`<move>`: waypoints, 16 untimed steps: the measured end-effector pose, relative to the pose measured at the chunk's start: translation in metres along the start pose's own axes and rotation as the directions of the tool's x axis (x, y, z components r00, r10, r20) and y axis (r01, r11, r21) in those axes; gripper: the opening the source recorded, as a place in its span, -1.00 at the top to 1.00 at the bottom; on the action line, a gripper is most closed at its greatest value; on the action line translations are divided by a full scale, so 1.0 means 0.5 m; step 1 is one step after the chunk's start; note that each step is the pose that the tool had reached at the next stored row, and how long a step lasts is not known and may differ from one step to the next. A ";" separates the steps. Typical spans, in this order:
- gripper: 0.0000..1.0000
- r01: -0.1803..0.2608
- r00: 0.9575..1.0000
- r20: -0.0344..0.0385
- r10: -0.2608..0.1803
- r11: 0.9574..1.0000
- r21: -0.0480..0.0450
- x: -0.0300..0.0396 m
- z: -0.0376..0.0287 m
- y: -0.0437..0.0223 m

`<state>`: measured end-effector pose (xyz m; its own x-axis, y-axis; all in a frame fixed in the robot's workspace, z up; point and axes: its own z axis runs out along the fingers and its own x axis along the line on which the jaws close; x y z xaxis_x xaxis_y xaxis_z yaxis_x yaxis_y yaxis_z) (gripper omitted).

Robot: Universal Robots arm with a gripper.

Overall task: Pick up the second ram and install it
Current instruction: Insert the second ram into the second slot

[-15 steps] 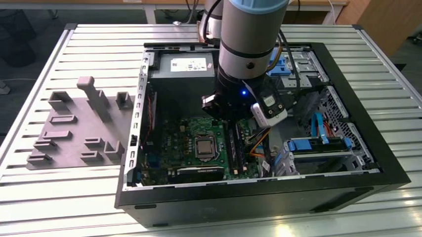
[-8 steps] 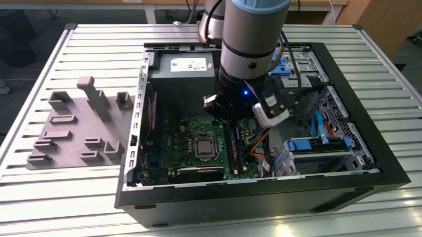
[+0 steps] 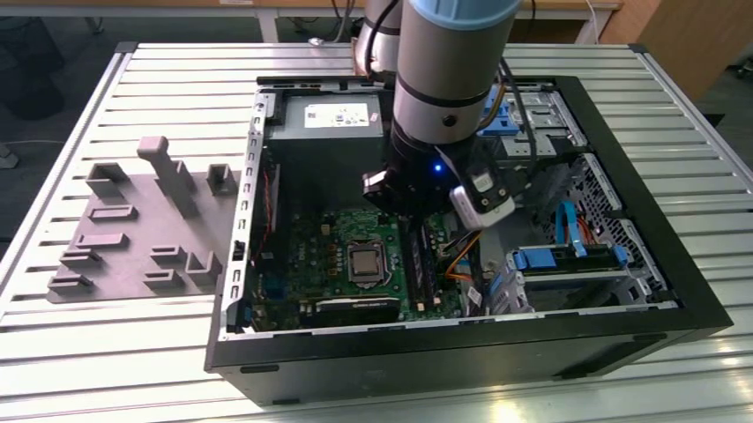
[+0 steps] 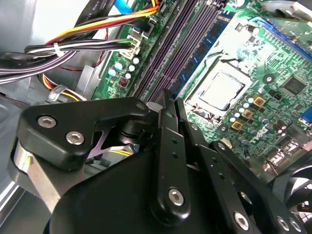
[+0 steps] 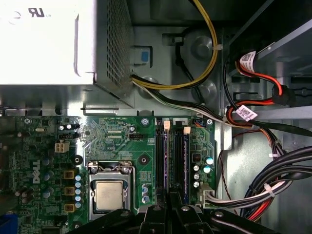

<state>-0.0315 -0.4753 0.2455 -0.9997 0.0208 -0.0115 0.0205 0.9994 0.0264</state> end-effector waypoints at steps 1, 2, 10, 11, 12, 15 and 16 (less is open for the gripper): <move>0.72 0.000 1.000 0.000 0.000 1.000 0.000 0.000 0.002 0.000; 0.72 0.000 1.000 0.000 0.000 1.000 0.000 0.000 0.004 0.000; 0.72 0.000 1.000 -0.001 0.000 1.000 0.000 0.000 0.012 -0.001; 0.72 0.000 1.000 -0.001 0.000 1.000 0.000 0.000 0.012 -0.001; 0.72 0.000 1.000 -0.001 0.000 1.000 0.000 0.000 0.012 -0.001; 0.72 0.000 1.000 -0.001 0.000 1.000 0.000 0.000 0.012 -0.003; 0.72 0.000 1.000 -0.001 0.000 1.000 0.000 0.000 0.012 -0.003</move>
<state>-0.0315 -0.4764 0.2395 -0.9997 0.0208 -0.0109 0.0206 0.9994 0.0264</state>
